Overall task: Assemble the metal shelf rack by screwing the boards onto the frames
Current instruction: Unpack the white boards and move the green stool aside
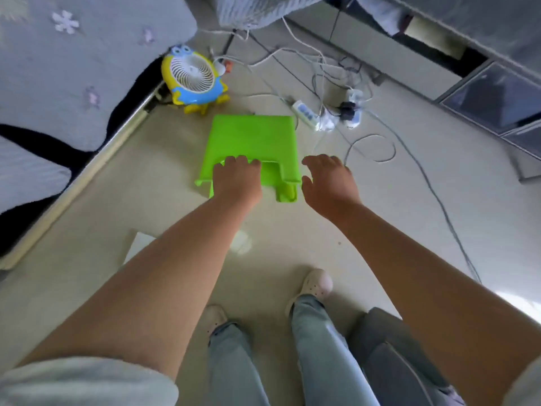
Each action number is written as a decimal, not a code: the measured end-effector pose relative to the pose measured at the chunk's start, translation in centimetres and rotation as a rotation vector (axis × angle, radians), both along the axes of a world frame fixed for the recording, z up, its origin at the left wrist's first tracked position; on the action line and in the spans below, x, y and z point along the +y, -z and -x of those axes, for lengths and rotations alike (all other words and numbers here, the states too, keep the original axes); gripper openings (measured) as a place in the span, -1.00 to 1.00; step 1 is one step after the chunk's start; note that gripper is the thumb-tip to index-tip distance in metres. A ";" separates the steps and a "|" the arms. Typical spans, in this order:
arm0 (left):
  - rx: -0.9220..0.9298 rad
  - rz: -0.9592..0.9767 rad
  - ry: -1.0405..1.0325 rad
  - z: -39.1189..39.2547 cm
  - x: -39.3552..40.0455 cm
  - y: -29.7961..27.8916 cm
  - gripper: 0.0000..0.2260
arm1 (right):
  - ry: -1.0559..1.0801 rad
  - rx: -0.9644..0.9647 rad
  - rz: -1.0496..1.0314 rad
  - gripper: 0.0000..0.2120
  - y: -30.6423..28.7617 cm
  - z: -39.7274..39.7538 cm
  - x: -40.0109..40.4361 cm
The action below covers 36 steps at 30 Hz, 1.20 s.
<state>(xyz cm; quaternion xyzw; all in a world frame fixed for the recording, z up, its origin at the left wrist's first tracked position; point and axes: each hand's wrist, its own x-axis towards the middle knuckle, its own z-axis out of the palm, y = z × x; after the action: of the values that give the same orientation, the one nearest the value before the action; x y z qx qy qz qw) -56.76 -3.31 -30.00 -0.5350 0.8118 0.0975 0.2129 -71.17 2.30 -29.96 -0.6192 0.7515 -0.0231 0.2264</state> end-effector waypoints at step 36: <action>0.105 -0.013 0.732 80.2 -6.8 -4.9 -0.77 | 0.778 0.251 -0.098 -0.67 -6.1 76.7 7.4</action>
<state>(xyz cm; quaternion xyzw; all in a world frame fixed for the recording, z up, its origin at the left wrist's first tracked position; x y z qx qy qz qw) -136.96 -10.07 -25.09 -0.2022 0.9585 0.0474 0.1951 -147.82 9.71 -23.83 -0.2754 0.9516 0.0046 0.1364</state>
